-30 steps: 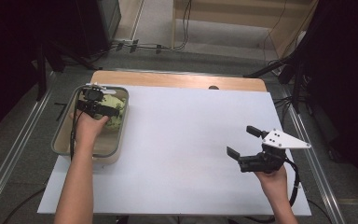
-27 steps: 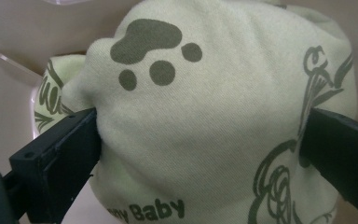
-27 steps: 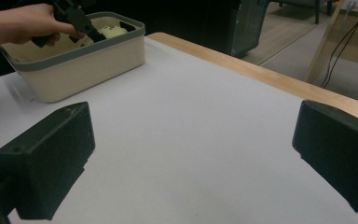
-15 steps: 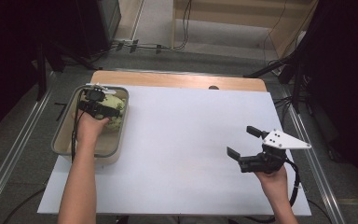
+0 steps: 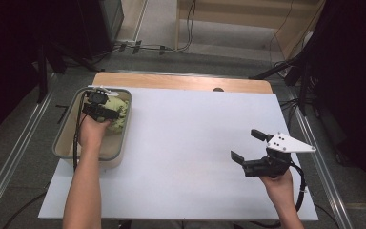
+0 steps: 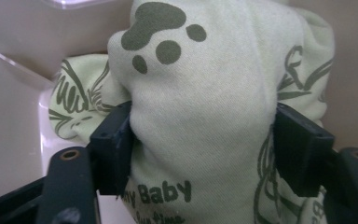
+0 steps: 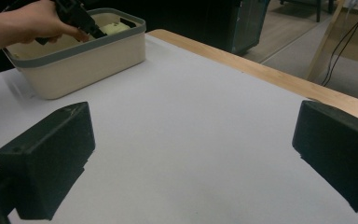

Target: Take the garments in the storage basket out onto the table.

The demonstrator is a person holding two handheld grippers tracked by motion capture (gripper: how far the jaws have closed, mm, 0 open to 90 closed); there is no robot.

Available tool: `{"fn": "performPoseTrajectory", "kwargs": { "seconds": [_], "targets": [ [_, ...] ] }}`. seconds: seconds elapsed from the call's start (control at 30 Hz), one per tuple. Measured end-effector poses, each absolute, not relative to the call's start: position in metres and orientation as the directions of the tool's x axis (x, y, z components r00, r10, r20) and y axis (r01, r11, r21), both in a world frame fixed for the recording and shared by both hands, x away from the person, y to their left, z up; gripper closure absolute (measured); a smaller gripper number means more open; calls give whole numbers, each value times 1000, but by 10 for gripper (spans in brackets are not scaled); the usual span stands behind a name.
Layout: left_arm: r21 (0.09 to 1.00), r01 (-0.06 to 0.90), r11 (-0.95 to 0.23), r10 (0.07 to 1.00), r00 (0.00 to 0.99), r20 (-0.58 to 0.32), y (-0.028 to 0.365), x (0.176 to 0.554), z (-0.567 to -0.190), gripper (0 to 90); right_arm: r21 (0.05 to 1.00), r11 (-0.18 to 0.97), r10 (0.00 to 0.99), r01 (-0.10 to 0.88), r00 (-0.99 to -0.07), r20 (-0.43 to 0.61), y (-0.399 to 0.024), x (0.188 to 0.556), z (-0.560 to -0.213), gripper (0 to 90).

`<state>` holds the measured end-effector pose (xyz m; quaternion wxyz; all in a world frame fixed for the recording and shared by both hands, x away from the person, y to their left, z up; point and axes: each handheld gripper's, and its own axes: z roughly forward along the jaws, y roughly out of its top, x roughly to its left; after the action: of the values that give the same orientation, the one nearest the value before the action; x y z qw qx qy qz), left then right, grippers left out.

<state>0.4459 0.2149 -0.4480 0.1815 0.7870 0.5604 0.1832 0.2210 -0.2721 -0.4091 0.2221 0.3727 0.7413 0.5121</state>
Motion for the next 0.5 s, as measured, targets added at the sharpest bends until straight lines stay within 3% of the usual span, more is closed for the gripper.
{"fn": "performPoseTrajectory", "kwargs": {
  "seconds": [0.2,0.5],
  "targets": [
    [491,810,-321,944,314,100,215,445,-446,425,925,198,781,324,-622,50,-273,221,-409,0],
    [494,800,-340,937,334,103,216,443,-444,464,926,194,785,324,-618,52,-276,221,-409,0]
  ]
}}
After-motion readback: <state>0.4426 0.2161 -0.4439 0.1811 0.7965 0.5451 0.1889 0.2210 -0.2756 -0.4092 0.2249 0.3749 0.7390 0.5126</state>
